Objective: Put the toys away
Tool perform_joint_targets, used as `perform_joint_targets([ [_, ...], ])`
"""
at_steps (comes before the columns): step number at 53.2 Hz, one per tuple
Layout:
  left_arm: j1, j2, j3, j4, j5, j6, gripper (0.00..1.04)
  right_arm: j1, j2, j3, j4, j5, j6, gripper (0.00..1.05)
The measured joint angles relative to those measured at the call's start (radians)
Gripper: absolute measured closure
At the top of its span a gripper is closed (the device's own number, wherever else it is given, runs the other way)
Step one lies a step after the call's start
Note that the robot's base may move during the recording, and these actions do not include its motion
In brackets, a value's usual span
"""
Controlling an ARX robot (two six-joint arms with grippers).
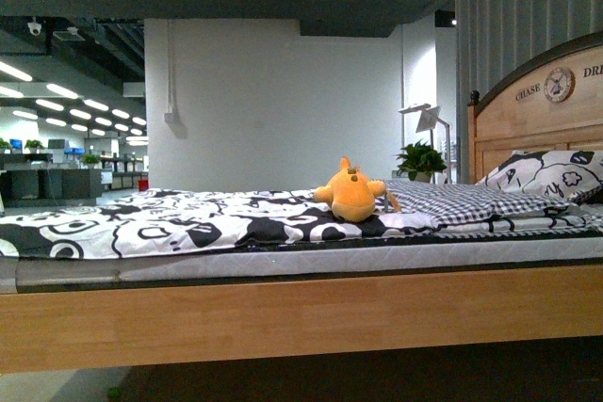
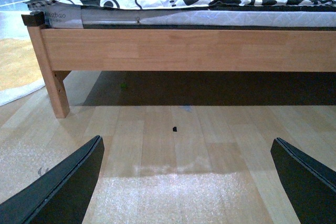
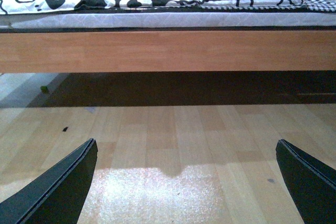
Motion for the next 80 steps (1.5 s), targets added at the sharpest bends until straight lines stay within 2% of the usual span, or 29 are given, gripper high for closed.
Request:
perform_joint_targets([
  [80, 0.0, 0.0, 0.0, 0.0, 0.0, 0.0, 0.06, 0.0, 0.0, 0.0, 0.0, 0.0, 0.0, 0.0],
])
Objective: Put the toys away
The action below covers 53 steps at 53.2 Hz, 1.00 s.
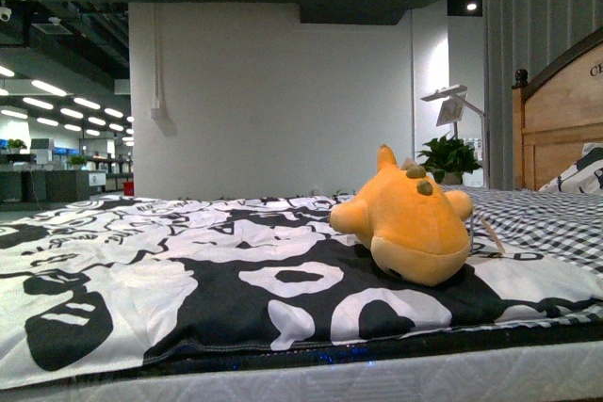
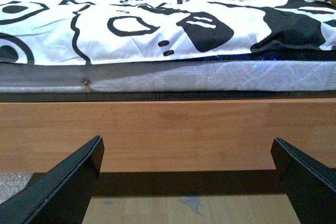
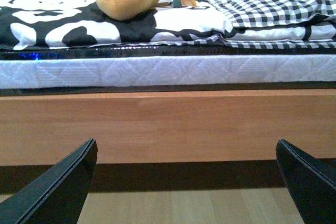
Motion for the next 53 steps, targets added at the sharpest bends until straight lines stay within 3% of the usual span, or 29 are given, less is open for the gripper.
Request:
perform_joint_targets([
  [32, 0.0, 0.0, 0.0, 0.0, 0.0, 0.0, 0.06, 0.0, 0.0, 0.0, 0.0, 0.0, 0.0, 0.0],
  [36, 0.0, 0.0, 0.0, 0.0, -0.001, 0.0, 0.06, -0.042, 0.032, 0.005, 0.005, -0.109, 0.055, 0.0],
  [38, 0.0, 0.0, 0.0, 0.0, 0.0, 0.0, 0.06, -0.079, 0.083, 0.019, 0.039, -0.201, 0.104, 0.0],
  [42, 0.0, 0.0, 0.0, 0.0, 0.0, 0.0, 0.06, -0.124, 0.175, 0.06, 0.119, -0.254, 0.142, 0.0],
  [53, 0.0, 0.0, 0.0, 0.0, 0.0, 0.0, 0.06, -0.163, 0.505, 0.266, 0.399, -0.272, 0.175, 0.0],
])
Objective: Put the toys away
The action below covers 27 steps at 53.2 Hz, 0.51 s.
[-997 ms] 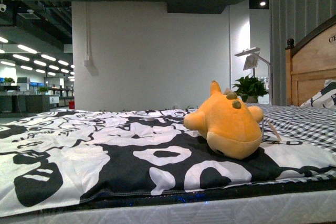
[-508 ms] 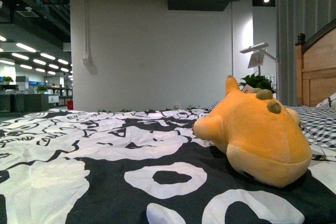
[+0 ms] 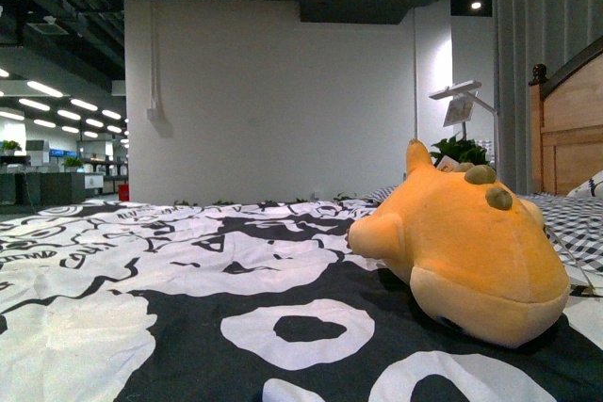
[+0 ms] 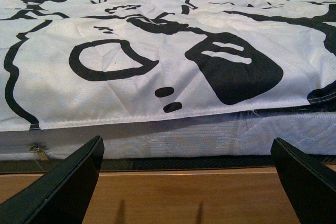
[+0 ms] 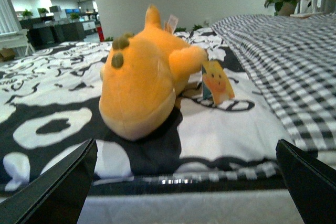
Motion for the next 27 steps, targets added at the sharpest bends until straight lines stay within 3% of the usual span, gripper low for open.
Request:
perform_joint_targets([
  [27, 0.0, 0.0, 0.0, 0.0, 0.0, 0.0, 0.06, 0.28, 0.597, 0.514, 0.064, 0.188, -0.079, 0.0],
])
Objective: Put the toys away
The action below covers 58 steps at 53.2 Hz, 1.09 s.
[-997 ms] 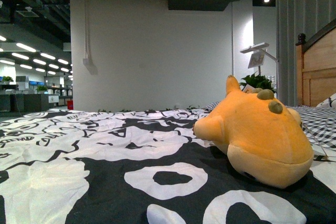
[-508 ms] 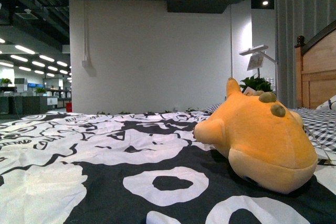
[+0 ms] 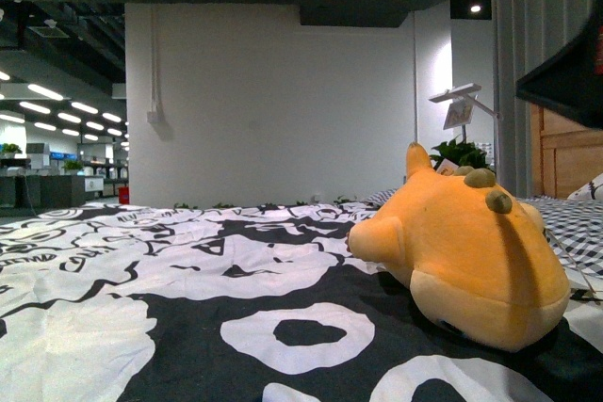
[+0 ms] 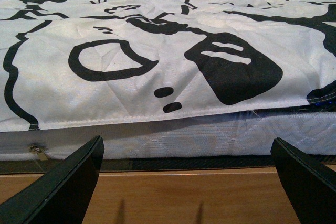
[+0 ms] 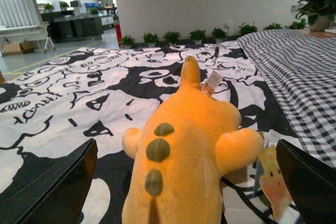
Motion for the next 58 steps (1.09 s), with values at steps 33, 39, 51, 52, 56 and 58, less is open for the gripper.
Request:
perform_joint_targets([
  [33, 0.0, 0.0, 0.0, 0.0, 0.0, 0.0, 0.06, 0.141, 0.45, 0.259, -0.041, 0.193, -0.097, 0.0],
  [39, 0.0, 0.0, 0.0, 0.0, 0.0, 0.0, 0.06, 0.145, 0.49, 0.286, -0.048, 0.22, -0.113, 0.0],
  [51, 0.0, 0.0, 0.0, 0.0, 0.0, 0.0, 0.06, 0.143, 0.519, 0.314, -0.074, 0.25, -0.126, 0.0],
  [52, 0.0, 0.0, 0.0, 0.0, 0.0, 0.0, 0.06, 0.143, 0.519, 0.314, -0.077, 0.25, -0.126, 0.0],
  [56, 0.0, 0.0, 0.0, 0.0, 0.0, 0.0, 0.06, 0.139, 0.519, 0.314, -0.092, 0.251, -0.13, 0.0],
  [58, 0.0, 0.0, 0.0, 0.0, 0.0, 0.0, 0.06, 0.134, 0.519, 0.314, -0.103, 0.25, -0.132, 0.0],
])
